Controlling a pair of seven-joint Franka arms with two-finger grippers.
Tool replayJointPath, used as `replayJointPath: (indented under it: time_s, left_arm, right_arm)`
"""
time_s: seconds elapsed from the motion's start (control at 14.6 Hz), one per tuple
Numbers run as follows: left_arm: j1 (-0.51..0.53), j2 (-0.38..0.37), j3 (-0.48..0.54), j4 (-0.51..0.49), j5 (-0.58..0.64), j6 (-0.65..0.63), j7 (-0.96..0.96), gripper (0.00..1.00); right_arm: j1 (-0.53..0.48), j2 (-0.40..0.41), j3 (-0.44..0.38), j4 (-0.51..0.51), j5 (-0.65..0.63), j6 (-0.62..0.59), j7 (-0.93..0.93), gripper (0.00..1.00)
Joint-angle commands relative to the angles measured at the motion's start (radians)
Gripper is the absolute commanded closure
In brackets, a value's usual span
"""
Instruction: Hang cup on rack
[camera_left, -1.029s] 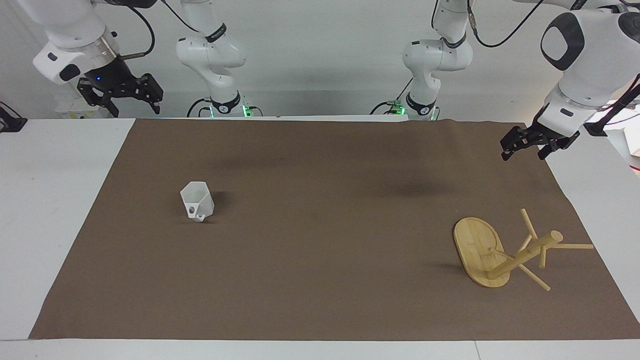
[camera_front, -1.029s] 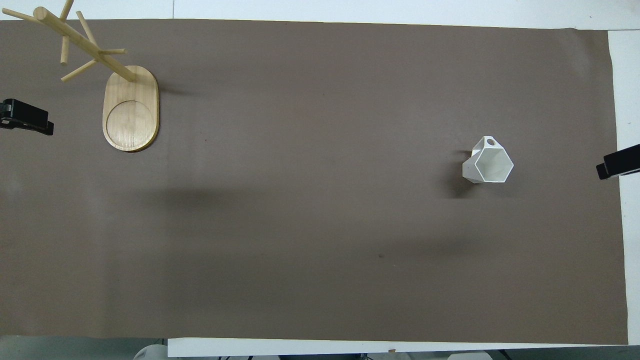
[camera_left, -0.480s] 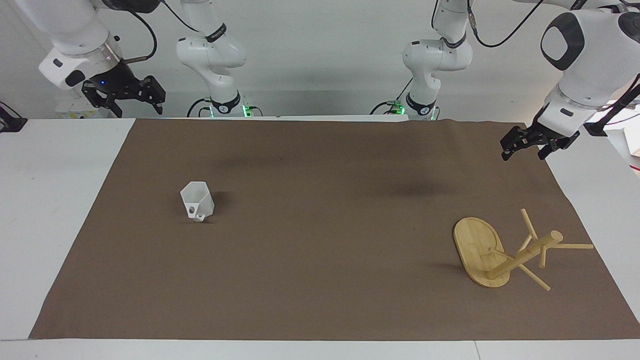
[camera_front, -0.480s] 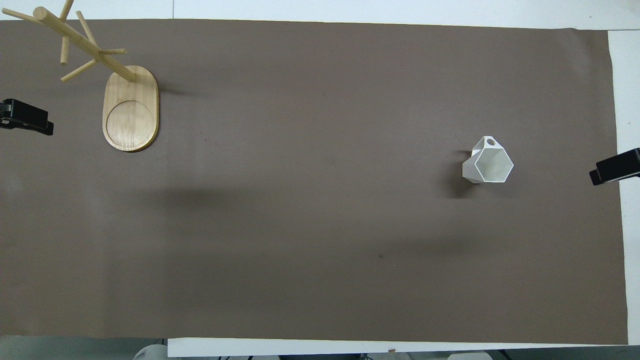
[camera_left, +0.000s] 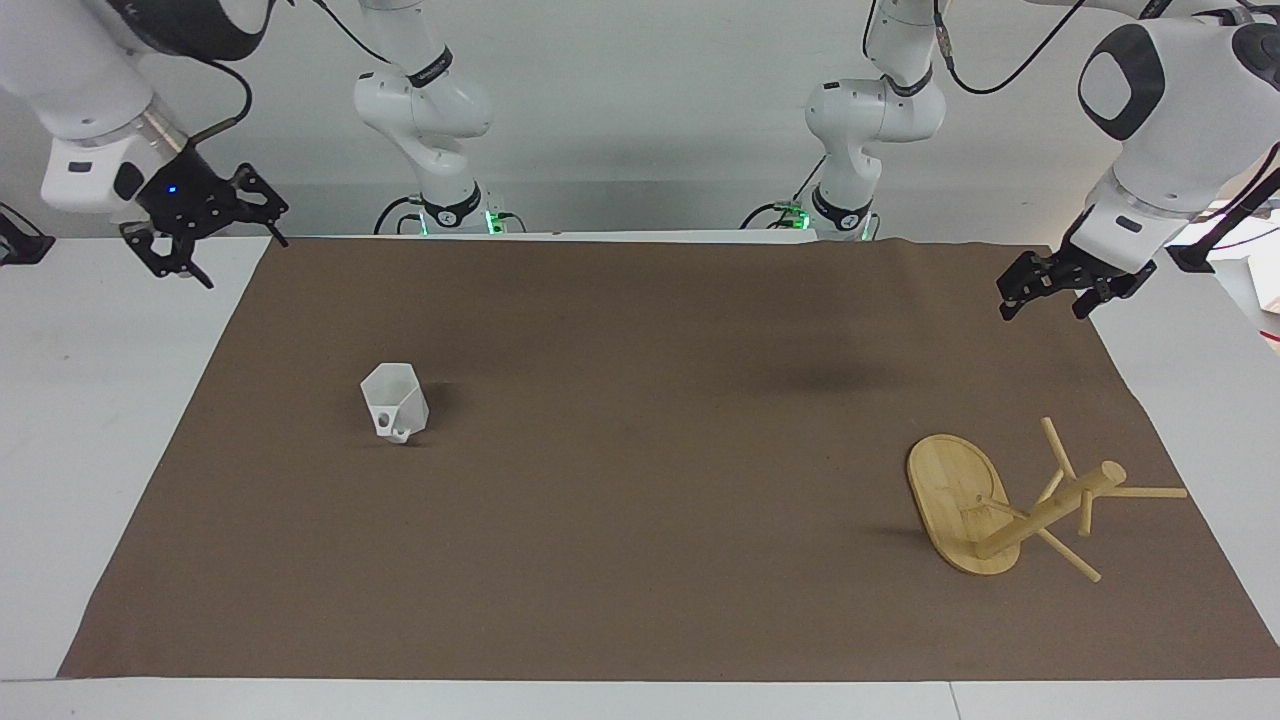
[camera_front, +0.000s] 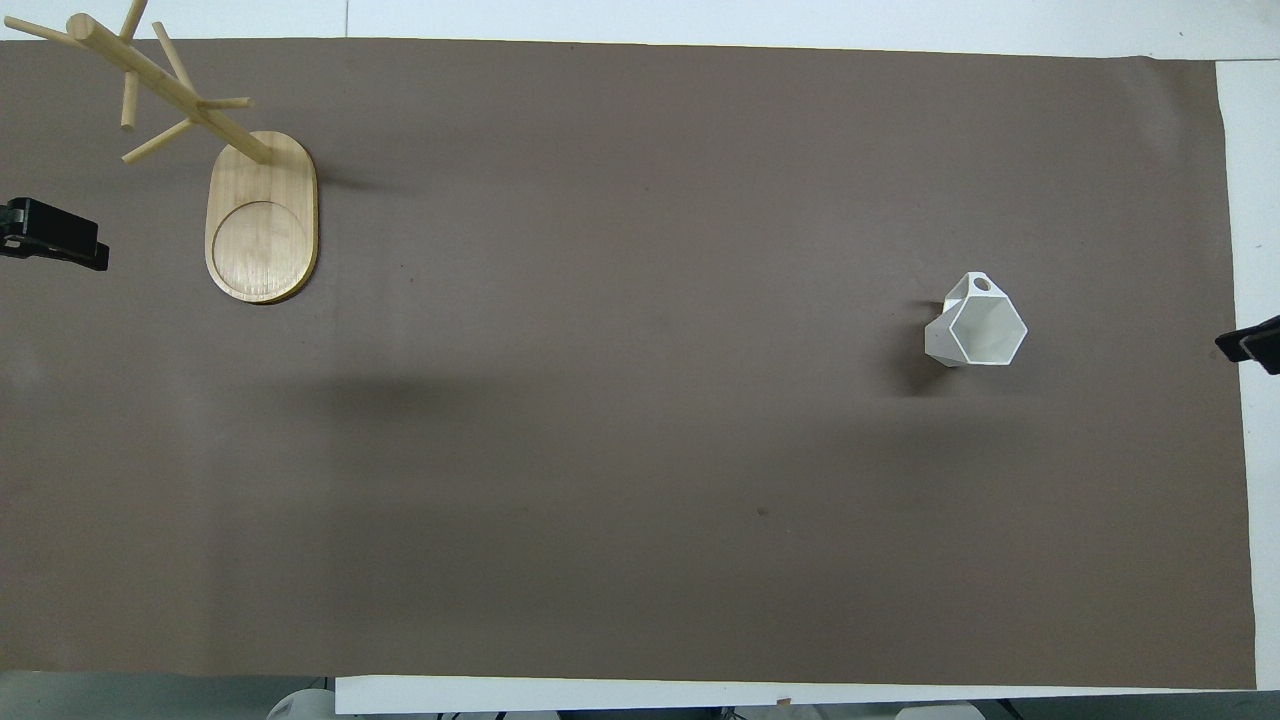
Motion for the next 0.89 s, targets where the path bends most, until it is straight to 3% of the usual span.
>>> replayJointPath:
  time_s: [0.0,0.27,0.55,0.82]
  left_arm:
    - [-0.002,-0.021,0.005,-0.013,0.021,-0.031,0.012,0.0]
    - [-0.002,-0.022,0.007,-0.013,0.027,-0.023,0.015,0.0]
    - [0.006,-0.022,0.008,-0.014,0.027,-0.017,-0.005,0.0]
    - [0.007,-0.021,0.008,-0.014,0.029,-0.005,-0.036,0.0]
  right_arm:
    - [-0.13,0.122,0.005,0.012,0.164,0.047,-0.364,0.0]
    - [-0.227,0.258,0.008,0.0,0.409,0.033,-0.648,0.0]
    - [-0.315,0.442,0.008,-0.043,0.684,-0.082,-0.99,0.0]
    - [-0.312,0.473,0.008,-0.265,0.827,-0.073,-1.332,0.0]
